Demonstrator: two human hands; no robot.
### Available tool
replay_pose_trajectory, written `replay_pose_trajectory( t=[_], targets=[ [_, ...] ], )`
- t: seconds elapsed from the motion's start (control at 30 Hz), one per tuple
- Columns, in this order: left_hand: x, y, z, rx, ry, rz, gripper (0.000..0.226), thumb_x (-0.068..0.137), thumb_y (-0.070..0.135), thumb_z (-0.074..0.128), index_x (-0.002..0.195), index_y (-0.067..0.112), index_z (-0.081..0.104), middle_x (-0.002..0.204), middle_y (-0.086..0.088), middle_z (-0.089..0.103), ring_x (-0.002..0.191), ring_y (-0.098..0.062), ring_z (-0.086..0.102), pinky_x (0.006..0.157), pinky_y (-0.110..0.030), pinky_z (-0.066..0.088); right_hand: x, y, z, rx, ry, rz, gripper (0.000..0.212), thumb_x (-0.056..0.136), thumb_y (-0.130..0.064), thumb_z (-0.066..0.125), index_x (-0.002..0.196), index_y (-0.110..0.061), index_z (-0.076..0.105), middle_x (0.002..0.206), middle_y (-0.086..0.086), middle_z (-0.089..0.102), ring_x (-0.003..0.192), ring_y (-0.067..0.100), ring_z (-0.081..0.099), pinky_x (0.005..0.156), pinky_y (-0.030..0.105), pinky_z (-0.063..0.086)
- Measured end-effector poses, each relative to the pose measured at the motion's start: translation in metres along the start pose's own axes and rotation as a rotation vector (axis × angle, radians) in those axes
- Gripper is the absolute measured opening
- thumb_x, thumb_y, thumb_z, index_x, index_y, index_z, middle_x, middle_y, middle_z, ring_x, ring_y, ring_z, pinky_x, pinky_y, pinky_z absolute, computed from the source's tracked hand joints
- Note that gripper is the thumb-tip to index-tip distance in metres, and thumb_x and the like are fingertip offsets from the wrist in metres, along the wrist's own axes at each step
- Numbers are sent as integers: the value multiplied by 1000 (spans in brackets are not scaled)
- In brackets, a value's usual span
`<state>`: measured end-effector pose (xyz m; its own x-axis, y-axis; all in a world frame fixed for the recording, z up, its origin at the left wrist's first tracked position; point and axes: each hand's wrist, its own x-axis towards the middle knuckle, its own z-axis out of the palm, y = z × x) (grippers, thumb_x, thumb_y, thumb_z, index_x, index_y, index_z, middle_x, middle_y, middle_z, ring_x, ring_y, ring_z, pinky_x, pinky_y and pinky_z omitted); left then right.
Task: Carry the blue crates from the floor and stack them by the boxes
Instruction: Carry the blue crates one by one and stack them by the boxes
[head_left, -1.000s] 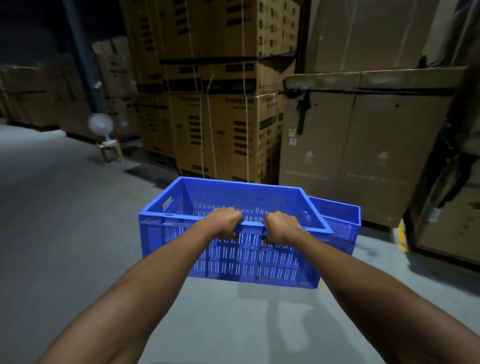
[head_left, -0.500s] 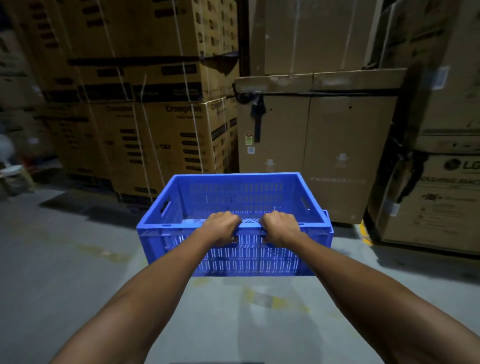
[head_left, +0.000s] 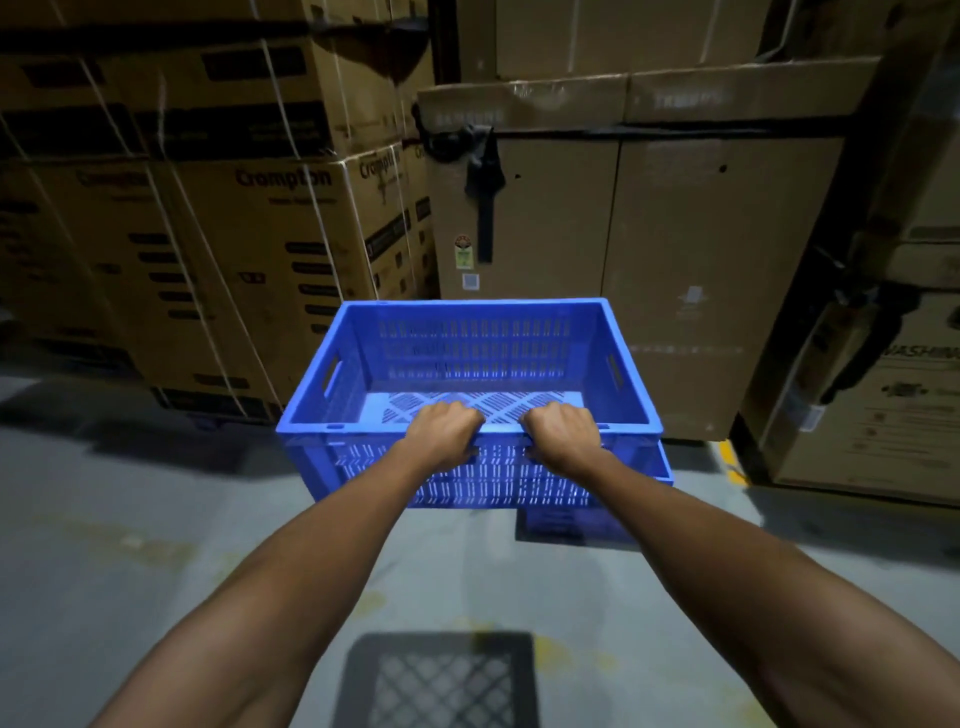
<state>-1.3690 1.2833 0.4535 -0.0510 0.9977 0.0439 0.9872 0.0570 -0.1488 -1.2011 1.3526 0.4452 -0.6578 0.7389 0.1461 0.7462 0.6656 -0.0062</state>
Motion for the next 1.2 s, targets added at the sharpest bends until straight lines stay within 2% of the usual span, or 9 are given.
replay_pose_trajectory(
  t=[0.07, 0.23, 0.43, 0.6, 0.73, 0.93, 1.2],
  targets=[
    [31, -11, 14, 4, -15, -3, 23, 85, 36, 67, 97, 17, 60, 107, -12, 65, 102, -35, 61, 77, -40, 46, 29, 9, 16, 3, -2, 10, 18, 83, -30, 70, 95, -19, 64, 102, 10, 69, 99, 33, 64, 69, 33, 38],
    [105, -39, 51, 4, -29, 26, 21, 87, 35, 63, 100, 18, 60, 106, -12, 66, 101, -36, 62, 78, -39, 48, 100, 26, 56, 6, -13, 53, 14, 85, -25, 65, 98, -21, 67, 98, 9, 70, 96, 34, 66, 72, 36, 46],
    [207, -87, 106, -11, -56, 91, 18, 88, 30, 60, 102, 19, 61, 106, -11, 66, 100, -35, 62, 77, -40, 47, 199, 43, 112, -13, -65, 90, 12, 89, -27, 64, 99, -21, 67, 96, 9, 69, 92, 32, 66, 71, 37, 46],
    [303, -125, 163, -18, -95, 132, 16, 89, 28, 59, 101, 18, 61, 104, -11, 67, 98, -34, 62, 75, -39, 46, 291, 66, 170, -17, -104, 120, 10, 91, -26, 61, 99, -22, 66, 94, 9, 70, 90, 33, 66, 66, 35, 40],
    [364, -139, 219, -19, -134, 148, 14, 91, 25, 57, 103, 18, 58, 104, -12, 66, 99, -35, 62, 72, -38, 44, 343, 89, 229, -9, -137, 132, 12, 91, -20, 56, 100, -20, 64, 96, 11, 70, 92, 35, 66, 65, 35, 37],
    [439, -139, 330, -8, -194, 157, 16, 90, 22, 55, 106, 20, 57, 103, -11, 67, 99, -35, 63, 77, -40, 48, 399, 127, 350, 20, -219, 161, 18, 91, -18, 51, 104, -20, 63, 102, 9, 71, 98, 34, 65, 76, 38, 48],
    [501, -106, 475, 12, -269, 117, 20, 86, 13, 52, 104, 19, 55, 107, -11, 66, 102, -36, 62, 77, -39, 46, 429, 180, 499, 52, -265, 122, 13, 90, -18, 52, 100, -19, 60, 100, 10, 70, 97, 35, 65, 73, 39, 46]
  ],
)
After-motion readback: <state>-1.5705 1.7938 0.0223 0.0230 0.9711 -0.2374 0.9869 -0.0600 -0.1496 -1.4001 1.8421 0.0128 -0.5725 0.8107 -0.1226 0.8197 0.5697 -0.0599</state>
